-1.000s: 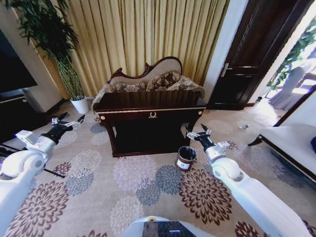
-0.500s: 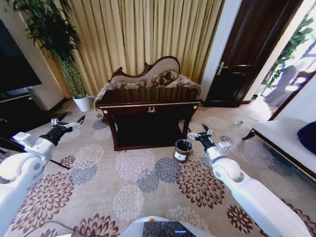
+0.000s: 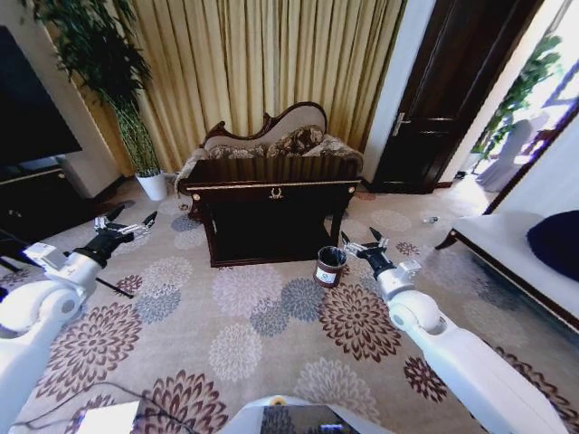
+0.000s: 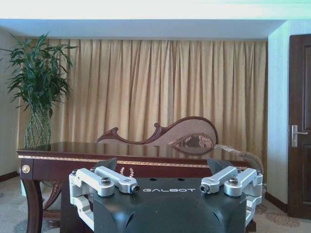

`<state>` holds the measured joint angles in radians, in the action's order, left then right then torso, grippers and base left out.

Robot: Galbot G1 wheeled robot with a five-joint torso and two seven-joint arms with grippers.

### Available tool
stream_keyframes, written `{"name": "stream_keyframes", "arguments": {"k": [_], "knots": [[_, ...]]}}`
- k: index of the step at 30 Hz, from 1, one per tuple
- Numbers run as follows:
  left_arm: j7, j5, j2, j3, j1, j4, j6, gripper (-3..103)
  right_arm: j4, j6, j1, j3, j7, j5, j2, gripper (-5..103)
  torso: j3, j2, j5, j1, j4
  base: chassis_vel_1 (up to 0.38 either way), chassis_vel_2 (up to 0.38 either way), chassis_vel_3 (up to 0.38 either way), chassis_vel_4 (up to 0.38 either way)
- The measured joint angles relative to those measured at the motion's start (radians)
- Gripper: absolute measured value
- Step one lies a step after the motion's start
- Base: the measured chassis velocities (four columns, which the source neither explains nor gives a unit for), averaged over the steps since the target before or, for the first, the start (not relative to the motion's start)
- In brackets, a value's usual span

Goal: Move to the front of the table and place the trash on the table into the trash bin.

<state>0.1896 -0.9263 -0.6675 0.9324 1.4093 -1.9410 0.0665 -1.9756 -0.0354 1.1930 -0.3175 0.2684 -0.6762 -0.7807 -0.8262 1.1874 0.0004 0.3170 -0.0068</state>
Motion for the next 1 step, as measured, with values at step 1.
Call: {"name": "stream_keyframes", "arguments": {"k": [1], "knots": [[0.0, 0.0, 0.0, 0.0, 0.0, 0.0, 0.0, 100, 0.0, 0.0, 0.0, 0.0, 0.0, 0.0, 0.0, 100, 0.0, 0.0, 0.0, 0.0, 0.0, 0.096, -0.084, -0.095, 0.087]]}}
